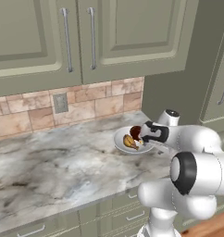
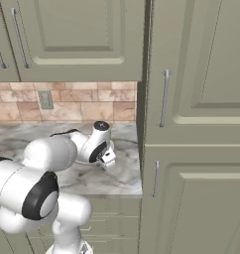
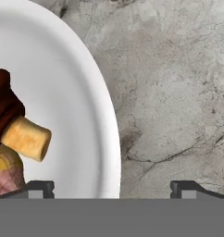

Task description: Place the bowl with the lemon and lemon wedge on the second highest shelf of the fridge. Place the bowl with the chicken drumstick and steak on the top shelf of the fridge.

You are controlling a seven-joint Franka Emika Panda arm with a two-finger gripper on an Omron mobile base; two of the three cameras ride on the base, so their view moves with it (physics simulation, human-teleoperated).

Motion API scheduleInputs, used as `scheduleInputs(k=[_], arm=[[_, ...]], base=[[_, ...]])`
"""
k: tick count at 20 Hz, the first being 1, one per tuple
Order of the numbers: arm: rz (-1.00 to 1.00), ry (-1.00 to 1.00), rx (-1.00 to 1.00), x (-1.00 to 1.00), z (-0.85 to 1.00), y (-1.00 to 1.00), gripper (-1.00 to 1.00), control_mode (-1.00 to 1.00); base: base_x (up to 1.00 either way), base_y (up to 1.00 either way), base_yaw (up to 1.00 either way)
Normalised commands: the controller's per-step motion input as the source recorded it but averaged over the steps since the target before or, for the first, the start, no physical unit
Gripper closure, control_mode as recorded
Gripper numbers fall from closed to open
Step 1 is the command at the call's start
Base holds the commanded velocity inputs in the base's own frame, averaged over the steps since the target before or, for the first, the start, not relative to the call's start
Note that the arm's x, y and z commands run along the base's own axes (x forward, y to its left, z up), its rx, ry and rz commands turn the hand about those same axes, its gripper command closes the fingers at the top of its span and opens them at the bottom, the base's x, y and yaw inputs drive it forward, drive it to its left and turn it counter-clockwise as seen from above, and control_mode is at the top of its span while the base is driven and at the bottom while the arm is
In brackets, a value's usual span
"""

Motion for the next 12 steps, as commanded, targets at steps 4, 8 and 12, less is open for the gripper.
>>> scheduleInputs(k=[4,8,12], arm=[[0.0,0.0,0.0,0.31,-0.08,0.0,-1.0,-1.0],[0.0,0.0,0.0,0.15,-0.12,0.01,-1.0,-1.0],[0.0,0.0,-0.01,0.02,-0.06,0.06,1.0,-1.0]], base=[[0.0,0.0,0.0],[0.0,0.0,0.0],[0.0,0.0,0.0]])
